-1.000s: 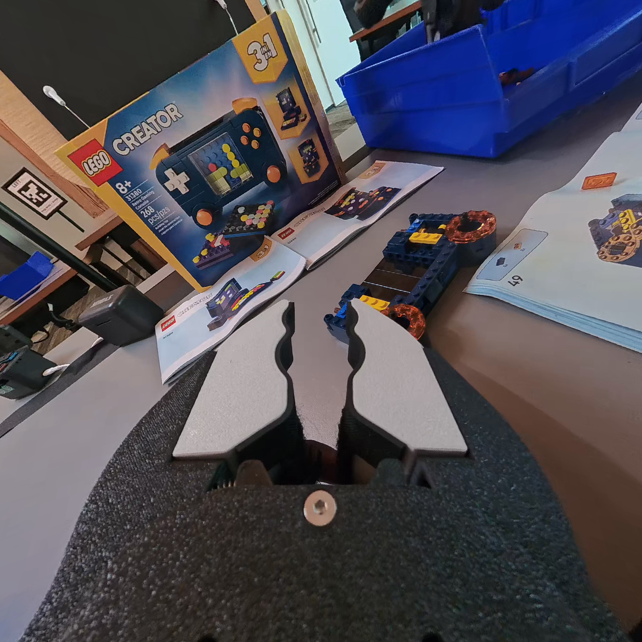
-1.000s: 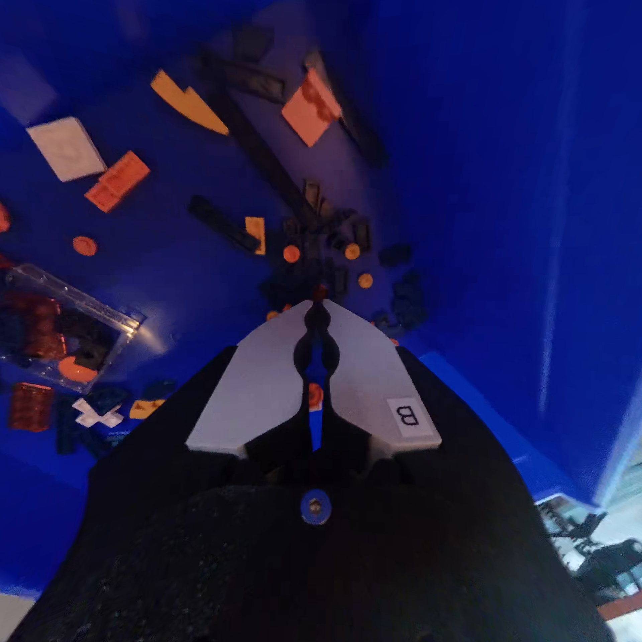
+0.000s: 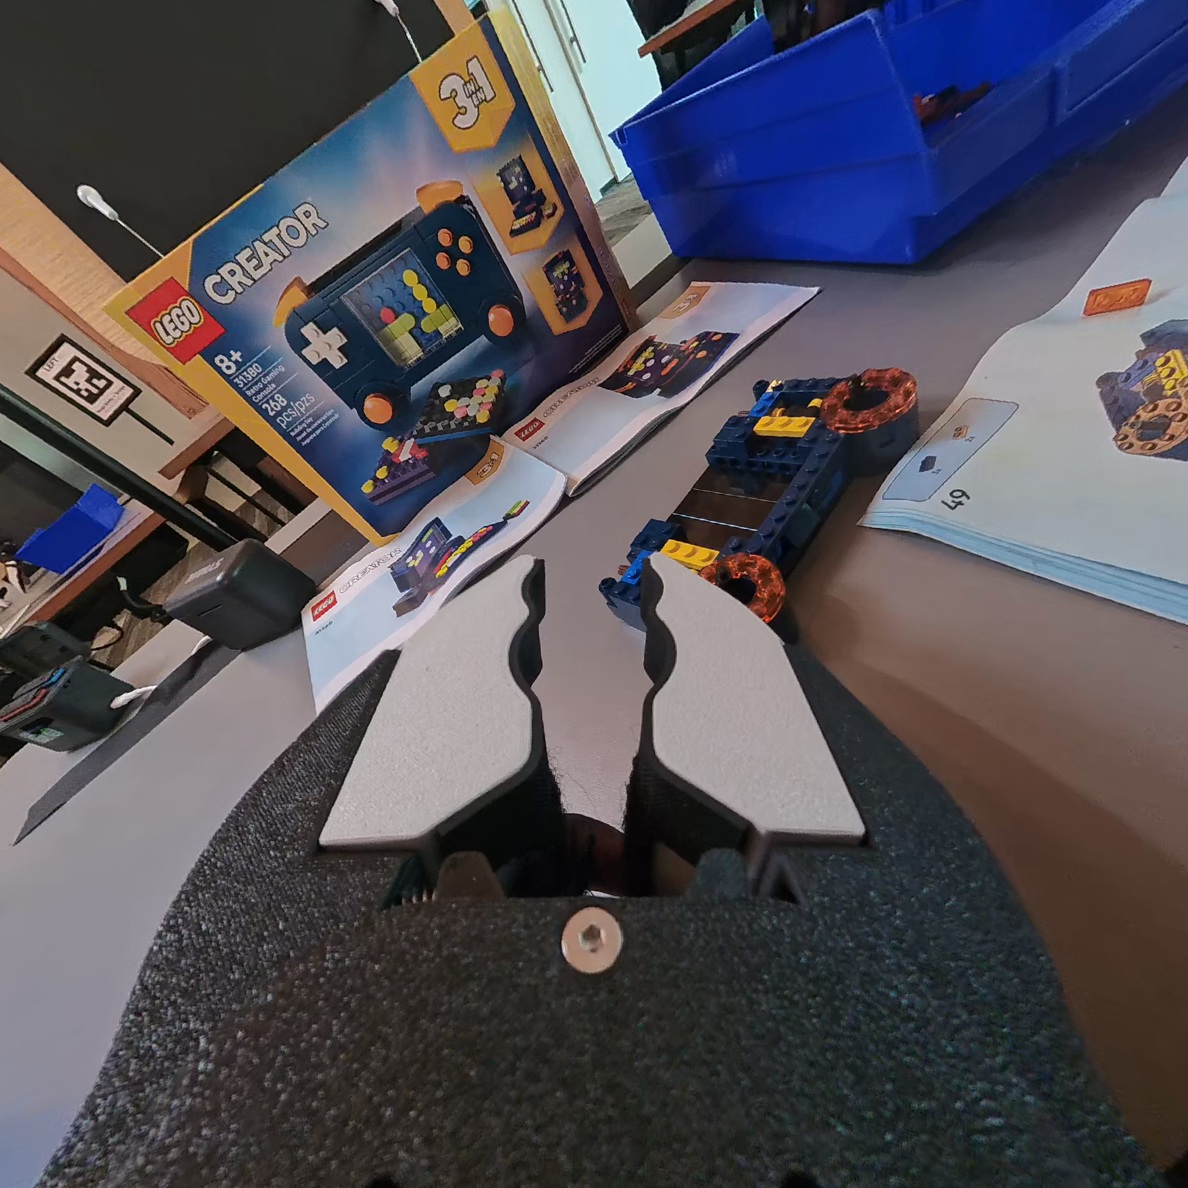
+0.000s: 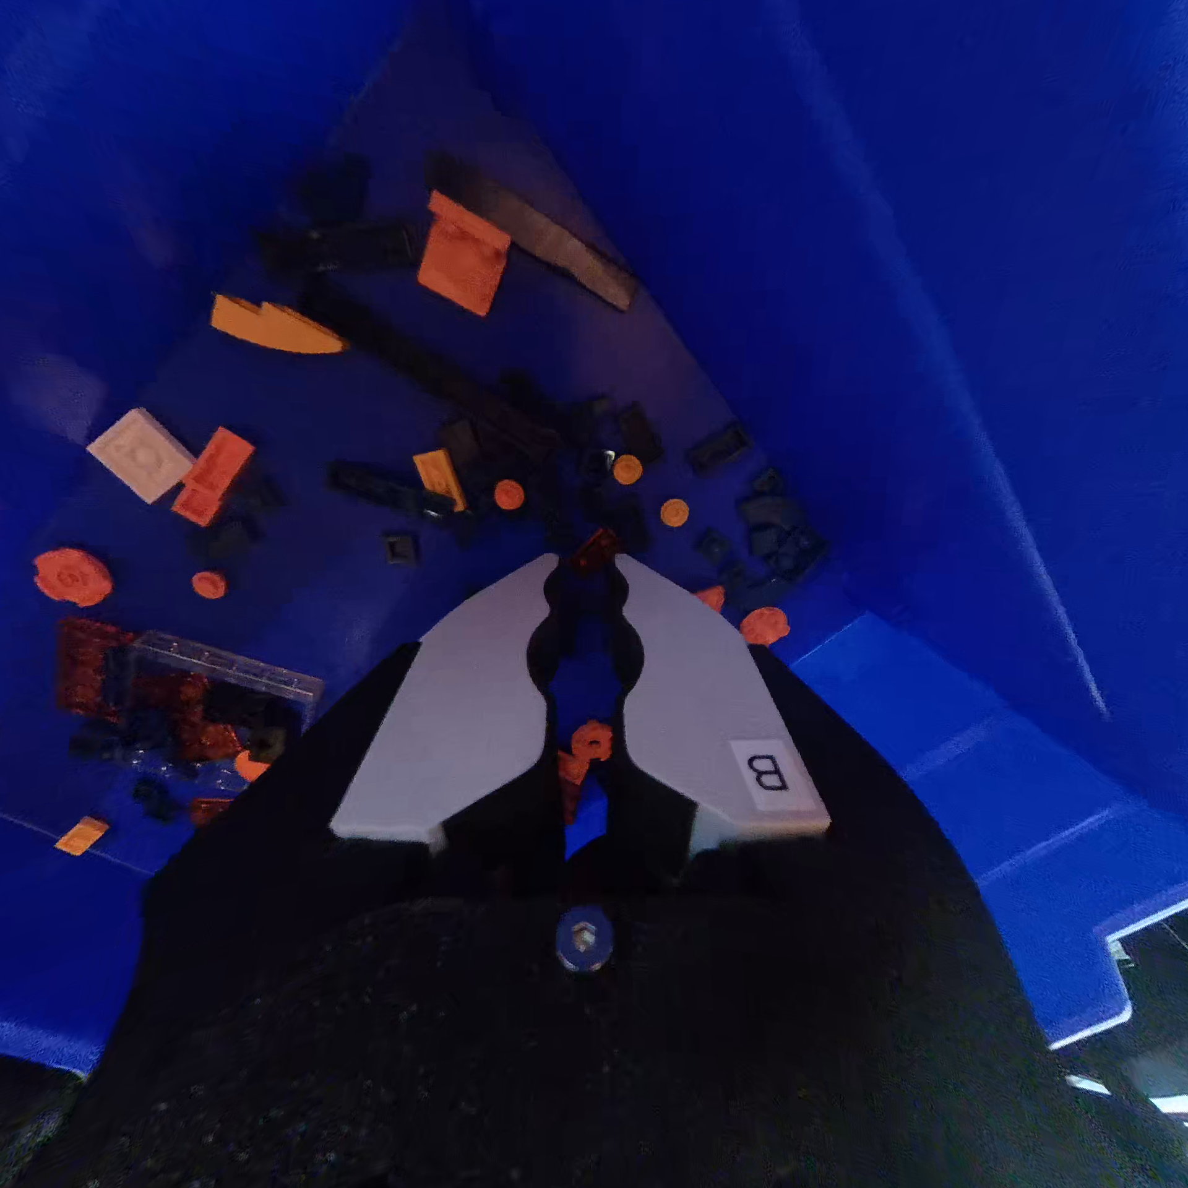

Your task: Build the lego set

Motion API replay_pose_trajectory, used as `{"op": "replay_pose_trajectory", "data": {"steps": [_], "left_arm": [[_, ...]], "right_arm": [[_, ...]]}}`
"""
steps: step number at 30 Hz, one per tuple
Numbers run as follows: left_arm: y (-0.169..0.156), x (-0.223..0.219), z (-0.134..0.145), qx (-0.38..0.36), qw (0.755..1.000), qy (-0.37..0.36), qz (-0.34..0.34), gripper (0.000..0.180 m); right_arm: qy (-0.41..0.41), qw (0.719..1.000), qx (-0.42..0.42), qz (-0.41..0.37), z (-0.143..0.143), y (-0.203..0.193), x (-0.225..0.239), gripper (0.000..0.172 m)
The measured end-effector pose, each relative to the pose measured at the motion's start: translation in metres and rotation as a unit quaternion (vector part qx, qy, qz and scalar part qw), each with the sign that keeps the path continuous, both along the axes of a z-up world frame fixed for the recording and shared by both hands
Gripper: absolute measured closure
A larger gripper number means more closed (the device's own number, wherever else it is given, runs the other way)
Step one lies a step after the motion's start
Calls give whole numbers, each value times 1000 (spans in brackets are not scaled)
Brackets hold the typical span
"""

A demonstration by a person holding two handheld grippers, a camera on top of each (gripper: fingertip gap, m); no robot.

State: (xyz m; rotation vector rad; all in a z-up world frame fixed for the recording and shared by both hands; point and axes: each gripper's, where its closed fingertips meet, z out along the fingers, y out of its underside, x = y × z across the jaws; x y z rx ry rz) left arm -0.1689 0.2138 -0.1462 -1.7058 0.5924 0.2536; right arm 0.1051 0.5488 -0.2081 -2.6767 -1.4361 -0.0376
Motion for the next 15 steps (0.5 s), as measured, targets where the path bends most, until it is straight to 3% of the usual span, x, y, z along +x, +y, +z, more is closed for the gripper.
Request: {"op": "replay_pose_trajectory", "data": {"steps": [4,8,12,15], "left_arm": [[0,1,1,2,1000,1,-1,153],[-1,3,1,3,1000,3,-4,153],[-1,4,2,6,1000,7,-6,153],[-1,5,2,6,1000,10,-7,153]], "right_arm": [[10,1000,10,7,11,-10,0,165],[49,996,48,54,53,-42,-14,165],[167,972,50,159,109,-133,-50,165],[225,942,22,250,123,-223,-65,165]]}}
